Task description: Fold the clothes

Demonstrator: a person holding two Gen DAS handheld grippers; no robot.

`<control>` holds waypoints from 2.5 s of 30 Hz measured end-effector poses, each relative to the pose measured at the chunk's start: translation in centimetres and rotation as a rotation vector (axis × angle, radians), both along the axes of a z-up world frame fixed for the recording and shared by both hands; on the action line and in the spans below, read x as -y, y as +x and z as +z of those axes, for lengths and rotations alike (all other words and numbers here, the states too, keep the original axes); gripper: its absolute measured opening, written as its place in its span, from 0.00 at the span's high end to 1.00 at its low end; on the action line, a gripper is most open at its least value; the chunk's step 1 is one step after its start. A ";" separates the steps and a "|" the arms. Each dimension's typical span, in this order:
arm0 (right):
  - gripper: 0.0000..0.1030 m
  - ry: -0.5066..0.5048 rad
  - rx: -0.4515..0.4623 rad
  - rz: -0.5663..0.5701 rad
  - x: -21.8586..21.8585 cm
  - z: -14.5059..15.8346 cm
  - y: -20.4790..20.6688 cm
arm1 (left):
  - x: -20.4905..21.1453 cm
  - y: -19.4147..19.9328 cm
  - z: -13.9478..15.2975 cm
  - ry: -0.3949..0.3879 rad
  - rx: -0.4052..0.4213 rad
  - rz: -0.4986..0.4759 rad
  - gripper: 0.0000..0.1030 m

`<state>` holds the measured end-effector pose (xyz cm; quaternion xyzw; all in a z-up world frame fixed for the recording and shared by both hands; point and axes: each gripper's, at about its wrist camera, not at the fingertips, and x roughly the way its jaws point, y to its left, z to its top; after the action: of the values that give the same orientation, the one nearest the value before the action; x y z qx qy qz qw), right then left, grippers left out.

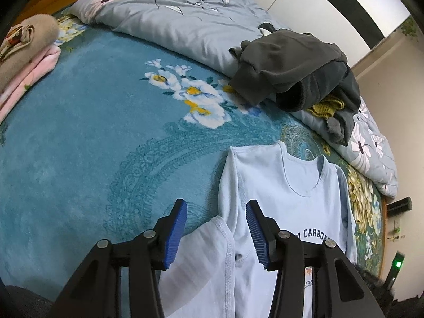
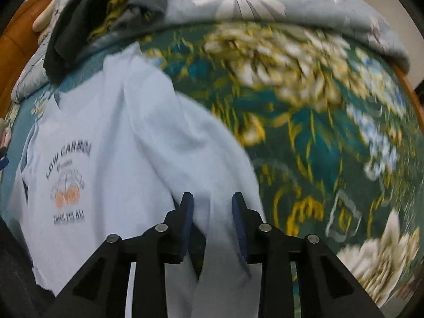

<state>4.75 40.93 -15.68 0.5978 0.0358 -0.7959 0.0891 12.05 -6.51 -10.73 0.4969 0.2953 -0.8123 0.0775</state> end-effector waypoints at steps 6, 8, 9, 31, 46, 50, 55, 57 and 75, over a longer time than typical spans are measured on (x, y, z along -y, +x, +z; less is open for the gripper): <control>0.70 -0.009 0.028 0.032 0.3 -0.9 3.3 | -0.6 -0.4 -0.3 -0.010 0.018 -0.025 0.50; 0.71 0.000 0.026 0.040 0.4 -0.9 3.5 | -0.9 -0.6 -0.4 -0.019 0.025 -0.038 0.50; 0.74 0.018 0.026 0.038 0.5 -0.8 3.3 | -1.0 -0.6 -0.4 -0.022 0.026 -0.041 0.50; 0.94 0.085 -0.174 -0.346 -7.1 8.6 -13.2 | 0.0 -0.4 -1.1 0.013 0.029 0.007 0.48; 0.44 -0.141 -0.274 -0.184 -1.0 11.8 -4.4 | -0.3 2.1 0.0 0.048 0.079 -0.078 0.48; 0.44 -0.196 -0.222 -0.149 1.4 10.4 -2.4 | -1.5 3.7 0.3 0.084 0.072 -0.052 0.49; 0.44 -0.209 -0.192 -0.089 3.9 9.9 -1.6 | -5.7 4.0 -1.0 0.015 0.153 -0.095 0.52; 0.44 -0.215 -0.180 -0.065 4.9 9.6 -1.3 | -6.6 3.8 -1.8 0.005 0.180 -0.092 0.55; 0.44 -0.239 -0.112 0.031 8.4 8.0 0.0 | -4.5 4.2 -4.7 0.137 0.260 0.014 0.98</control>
<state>4.75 32.49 -7.71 0.5368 -0.0449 -0.8252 0.1699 16.21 -2.05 -15.39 0.6002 0.3410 -0.7183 0.0868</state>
